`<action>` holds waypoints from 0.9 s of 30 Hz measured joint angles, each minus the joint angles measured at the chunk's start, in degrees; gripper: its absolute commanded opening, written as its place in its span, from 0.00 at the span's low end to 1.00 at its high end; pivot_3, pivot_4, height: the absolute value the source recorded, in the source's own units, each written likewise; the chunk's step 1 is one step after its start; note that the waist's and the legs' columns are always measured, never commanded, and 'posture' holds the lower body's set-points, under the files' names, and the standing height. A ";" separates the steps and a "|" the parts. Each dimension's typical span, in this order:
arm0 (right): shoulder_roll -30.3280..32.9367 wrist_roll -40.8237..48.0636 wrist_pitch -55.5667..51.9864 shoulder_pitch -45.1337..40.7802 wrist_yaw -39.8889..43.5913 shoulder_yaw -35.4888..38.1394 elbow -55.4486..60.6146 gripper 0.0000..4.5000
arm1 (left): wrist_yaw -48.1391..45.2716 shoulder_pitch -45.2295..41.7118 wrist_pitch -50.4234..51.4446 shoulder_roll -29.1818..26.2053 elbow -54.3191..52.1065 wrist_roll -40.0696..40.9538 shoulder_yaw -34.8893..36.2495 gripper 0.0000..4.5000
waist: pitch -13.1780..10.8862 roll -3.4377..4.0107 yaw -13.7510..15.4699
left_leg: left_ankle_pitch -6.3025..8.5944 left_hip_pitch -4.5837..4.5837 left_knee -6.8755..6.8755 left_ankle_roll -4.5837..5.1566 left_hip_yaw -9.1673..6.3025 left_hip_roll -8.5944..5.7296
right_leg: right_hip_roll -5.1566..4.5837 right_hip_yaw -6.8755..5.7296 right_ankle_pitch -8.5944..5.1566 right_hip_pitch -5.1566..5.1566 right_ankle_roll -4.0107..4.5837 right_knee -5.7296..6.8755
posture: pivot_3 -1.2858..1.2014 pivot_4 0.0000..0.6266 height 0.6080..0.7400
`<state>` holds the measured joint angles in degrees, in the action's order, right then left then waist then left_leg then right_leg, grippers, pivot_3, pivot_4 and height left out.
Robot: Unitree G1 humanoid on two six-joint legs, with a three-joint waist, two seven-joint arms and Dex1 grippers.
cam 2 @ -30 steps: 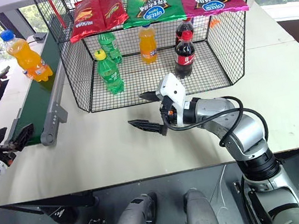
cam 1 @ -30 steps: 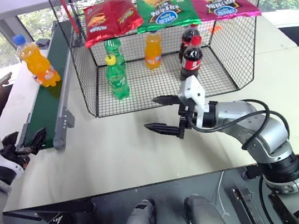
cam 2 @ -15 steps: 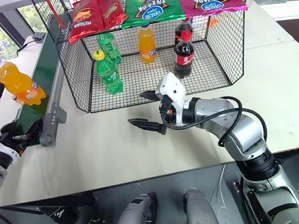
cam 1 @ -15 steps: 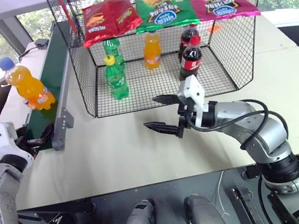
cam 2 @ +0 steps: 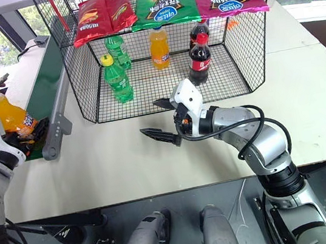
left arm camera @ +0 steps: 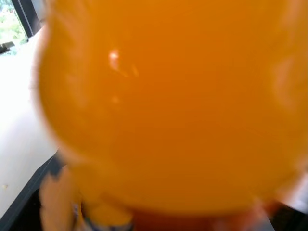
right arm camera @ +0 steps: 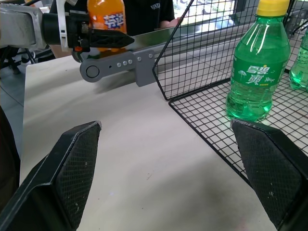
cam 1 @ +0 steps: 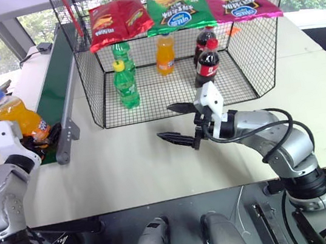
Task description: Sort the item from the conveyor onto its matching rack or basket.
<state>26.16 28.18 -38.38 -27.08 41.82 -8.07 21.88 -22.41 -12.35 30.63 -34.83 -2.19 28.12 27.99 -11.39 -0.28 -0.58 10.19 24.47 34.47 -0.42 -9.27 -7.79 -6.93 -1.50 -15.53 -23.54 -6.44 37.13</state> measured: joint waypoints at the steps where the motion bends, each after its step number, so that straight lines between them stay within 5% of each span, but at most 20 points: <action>1: 0.06 0.00 0.00 0.01 -0.05 0.01 0.00 1.00 | -0.32 0.01 0.00 0.03 -0.02 0.12 -0.03 0.72 | 0.00 0.00 0.00 | 0.00 0.00 0.00 0.00 0.00 0.00 | 0.00 0.00 0.00 0.00 0.00 0.00 | 0.52 0.24 0.99; 9: 0.40 0.01 -0.02 0.07 -0.46 0.01 0.02 1.00 | -2.35 -0.95 3.43 1.03 -0.76 7.60 1.97 0.67 | -0.01 -0.09 0.03 | -0.02 0.01 0.01 0.03 -0.01 0.01 | 0.02 0.00 0.00 0.00 0.01 0.00 | 0.52 0.24 0.99; 17: 0.12 1.18 -1.38 -0.13 -0.79 0.52 0.02 1.00 | -5.30 -7.71 6.08 -4.94 -3.79 12.04 2.93 0.67 | 0.01 -0.18 -0.05 | -0.05 0.01 0.00 0.05 0.02 0.05 | 0.05 0.01 0.01 0.00 0.02 -0.02 | 0.52 0.24 0.99; 27: -0.84 4.81 -4.74 -3.86 -1.70 2.81 0.06 1.00 | -16.62 -9.45 8.75 -1.51 -11.48 12.53 -18.79 0.67 | 0.01 -0.18 -0.04 | -0.07 0.01 0.02 0.07 0.03 0.05 | 0.06 0.01 0.05 0.01 0.07 -0.02 | 0.52 0.24 0.99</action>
<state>25.31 32.99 -43.12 -30.94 40.12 -5.26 21.94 -39.03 -21.80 39.39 -36.34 -13.67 40.65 9.20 -11.39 -0.46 -0.62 10.12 24.48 34.49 -0.35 -9.24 -7.73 -6.87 -1.49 -15.48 -23.53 -6.37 37.11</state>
